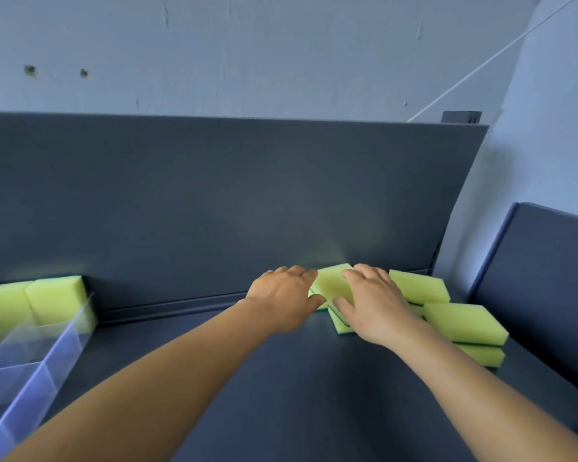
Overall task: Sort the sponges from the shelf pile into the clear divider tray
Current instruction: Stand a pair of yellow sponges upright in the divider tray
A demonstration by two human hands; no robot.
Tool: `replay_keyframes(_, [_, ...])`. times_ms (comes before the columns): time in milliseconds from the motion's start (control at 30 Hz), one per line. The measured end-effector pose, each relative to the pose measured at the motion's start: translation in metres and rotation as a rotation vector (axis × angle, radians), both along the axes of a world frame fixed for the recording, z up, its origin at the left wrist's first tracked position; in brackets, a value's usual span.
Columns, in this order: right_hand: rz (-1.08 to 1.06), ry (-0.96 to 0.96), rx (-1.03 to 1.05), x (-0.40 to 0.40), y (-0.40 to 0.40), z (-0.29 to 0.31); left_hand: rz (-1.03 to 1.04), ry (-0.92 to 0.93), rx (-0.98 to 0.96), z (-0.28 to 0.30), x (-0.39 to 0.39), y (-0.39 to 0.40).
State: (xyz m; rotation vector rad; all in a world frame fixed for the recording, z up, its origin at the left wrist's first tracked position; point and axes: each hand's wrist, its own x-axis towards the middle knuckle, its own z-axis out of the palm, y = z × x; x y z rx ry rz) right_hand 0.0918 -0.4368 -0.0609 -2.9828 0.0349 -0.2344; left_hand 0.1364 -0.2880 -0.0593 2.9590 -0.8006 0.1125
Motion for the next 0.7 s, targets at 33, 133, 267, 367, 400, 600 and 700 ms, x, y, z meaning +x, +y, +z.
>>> replay_keyframes(33, [-0.029, 0.010, -0.005, 0.000, -0.006, -0.001, 0.004, 0.008, 0.015, -0.002, 0.003, -0.008])
replay_keyframes(133, [-0.116, 0.066, -0.032, 0.000, -0.020, -0.006, 0.025, 0.040, 0.057, -0.005, 0.014, -0.024])
replay_keyframes(267, [-0.166, 0.140, 0.005, 0.002, -0.029, -0.009, 0.048, 0.112, 0.032, -0.010, 0.026, -0.032])
replay_keyframes(367, [-0.120, 0.138, 0.095, 0.004, -0.030, -0.011, 0.094, 0.148, -0.103, -0.013, 0.028, -0.031])
replay_keyframes(400, [-0.084, 0.131, 0.117, 0.005, -0.030, -0.011, 0.112, 0.152, -0.145, -0.014, 0.027, -0.028])
replay_keyframes(600, [0.040, 0.121, 0.262, 0.010, -0.023, -0.009, 0.186, 0.197, -0.367, -0.016, 0.008, -0.005])
replay_keyframes(700, [0.011, 0.155, 0.365, 0.012, -0.014, -0.005, 0.209, 0.265, -0.441, -0.013, -0.001, 0.006])
